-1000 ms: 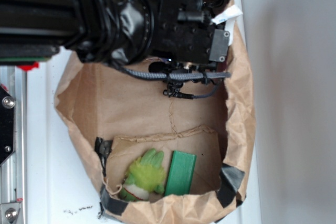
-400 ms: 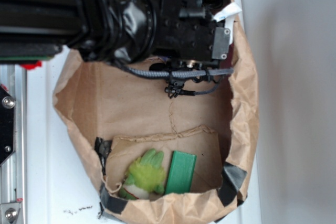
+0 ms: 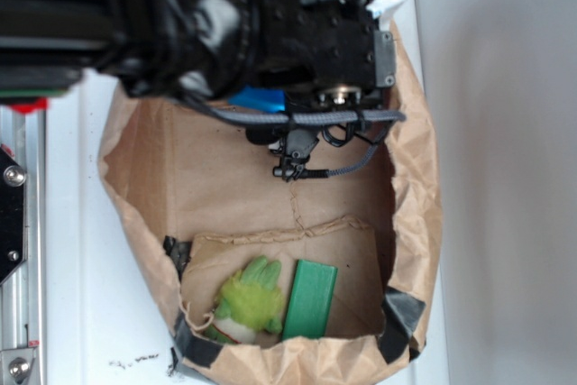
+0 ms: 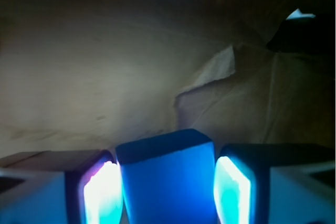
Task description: Grab the blue block.
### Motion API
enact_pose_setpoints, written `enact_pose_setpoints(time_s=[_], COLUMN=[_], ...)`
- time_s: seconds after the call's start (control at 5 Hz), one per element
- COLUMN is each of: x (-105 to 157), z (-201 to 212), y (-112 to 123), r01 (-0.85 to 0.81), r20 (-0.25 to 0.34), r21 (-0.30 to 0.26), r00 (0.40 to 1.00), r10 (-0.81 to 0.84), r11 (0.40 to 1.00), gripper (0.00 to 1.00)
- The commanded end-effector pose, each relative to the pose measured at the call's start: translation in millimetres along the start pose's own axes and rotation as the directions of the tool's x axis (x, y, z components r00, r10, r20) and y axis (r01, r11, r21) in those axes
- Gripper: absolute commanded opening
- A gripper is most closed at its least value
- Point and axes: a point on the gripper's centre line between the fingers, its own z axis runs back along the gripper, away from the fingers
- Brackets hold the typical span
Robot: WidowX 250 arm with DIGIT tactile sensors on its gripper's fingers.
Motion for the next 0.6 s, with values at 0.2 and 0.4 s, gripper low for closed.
enact_pose_setpoints(time_s=[0.2, 0.4], x=[-3.9, -11.9], z=[95.9, 113.1], y=[-9.4, -16.8], r01=[-0.013, -0.013], r20=[0.119, 0.097], r21=[-0.044, -0.048], r00=[0.993, 0.995], r10=[0.018, 0.017], r11=[0.999, 0.999], gripper=[0.0, 0.0])
